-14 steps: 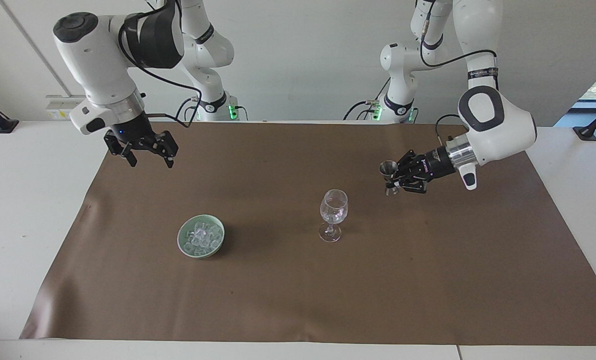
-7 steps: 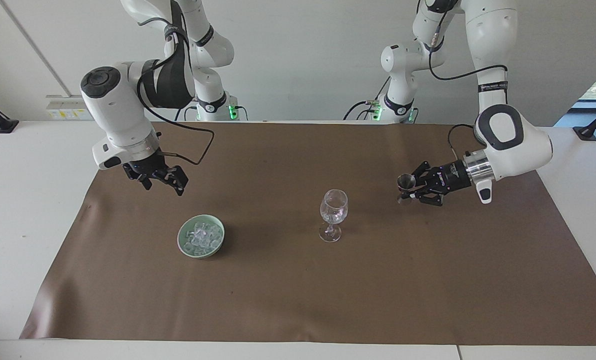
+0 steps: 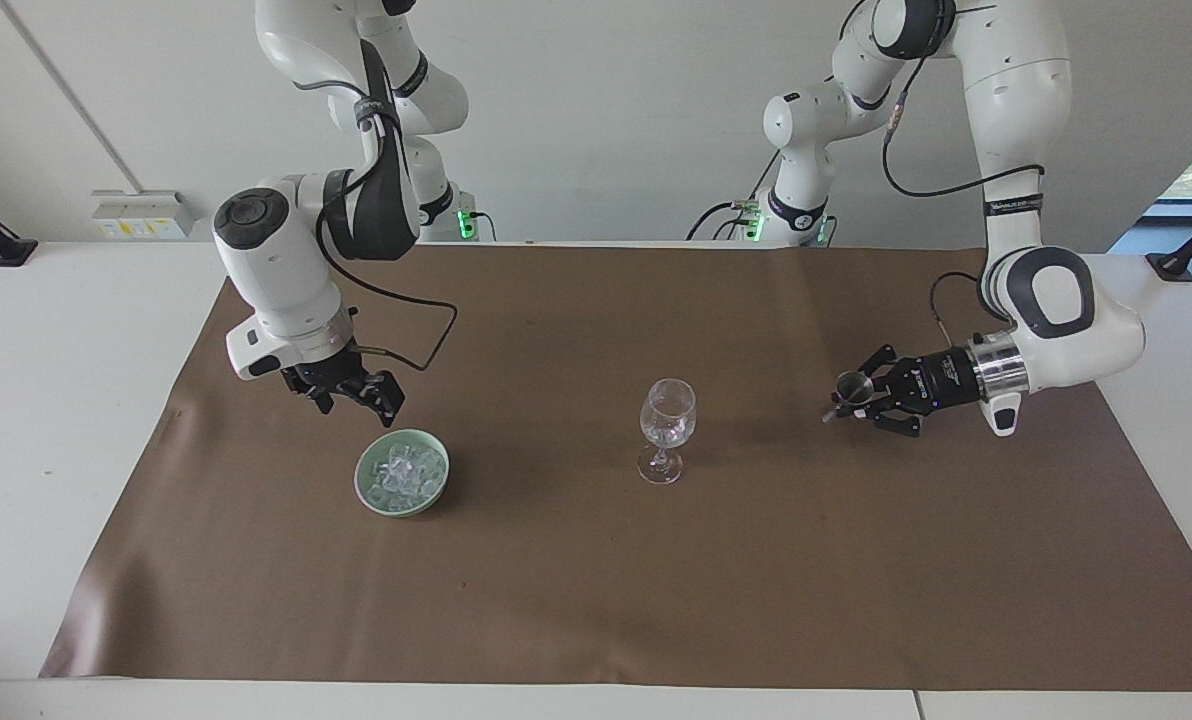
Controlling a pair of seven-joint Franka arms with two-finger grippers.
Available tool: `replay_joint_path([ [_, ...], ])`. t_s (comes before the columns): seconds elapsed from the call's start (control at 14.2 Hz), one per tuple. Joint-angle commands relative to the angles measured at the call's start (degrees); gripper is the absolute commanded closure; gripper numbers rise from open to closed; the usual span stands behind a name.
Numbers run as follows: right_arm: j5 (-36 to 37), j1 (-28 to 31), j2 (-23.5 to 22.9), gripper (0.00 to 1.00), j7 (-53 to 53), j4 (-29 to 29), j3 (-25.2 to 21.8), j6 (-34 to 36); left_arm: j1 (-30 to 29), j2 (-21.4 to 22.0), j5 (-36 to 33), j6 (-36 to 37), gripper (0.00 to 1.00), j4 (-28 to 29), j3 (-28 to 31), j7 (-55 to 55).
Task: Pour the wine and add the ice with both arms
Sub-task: 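Set down the jigger with the left gripper while the right gripper grasps the bowl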
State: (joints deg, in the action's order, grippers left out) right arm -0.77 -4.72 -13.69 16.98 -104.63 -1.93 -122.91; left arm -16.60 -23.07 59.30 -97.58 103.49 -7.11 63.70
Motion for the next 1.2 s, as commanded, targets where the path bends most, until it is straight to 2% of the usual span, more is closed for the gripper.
replay_joint_path([
  [0.0, -0.9, -0.9, -3.8, 0.00, 0.9, 1.3, 0.0, -3.5, -2.5, -4.7, 1.2, 2.8, 1.00, -5.1, -0.9, 0.4],
  [0.14, -2.0, -1.4, -4.8, 0.00, 3.0, 1.4, 0.0, -4.3, -4.9, -8.1, 1.5, 3.4, 1.00, -7.2, -1.2, -0.1],
  [0.35, -2.2, -2.8, -5.0, 0.00, 4.8, 1.4, 0.0, -4.4, -8.0, -10.4, 1.8, 3.2, 1.00, -8.0, -2.8, -0.2],
  [0.7, -2.2, -3.2, -6.0, 0.00, 5.5, 1.4, 0.0, -5.1, -9.2, -10.5, 4.6, 1.2, 1.00, -7.1, -2.7, -0.6],
  [0.99, -2.2, -3.2, -6.1, 0.15, 5.5, 1.4, 0.0, -5.2, -9.2, -10.5, 4.6, 0.5, 1.00, -5.7, -2.6, -2.7],
  [1.13, -2.2, -3.3, -6.6, 0.18, 5.5, 1.4, 0.0, -6.0, -9.2, -10.5, 4.7, -0.2, 1.00, -4.7, -2.6, -4.0],
])
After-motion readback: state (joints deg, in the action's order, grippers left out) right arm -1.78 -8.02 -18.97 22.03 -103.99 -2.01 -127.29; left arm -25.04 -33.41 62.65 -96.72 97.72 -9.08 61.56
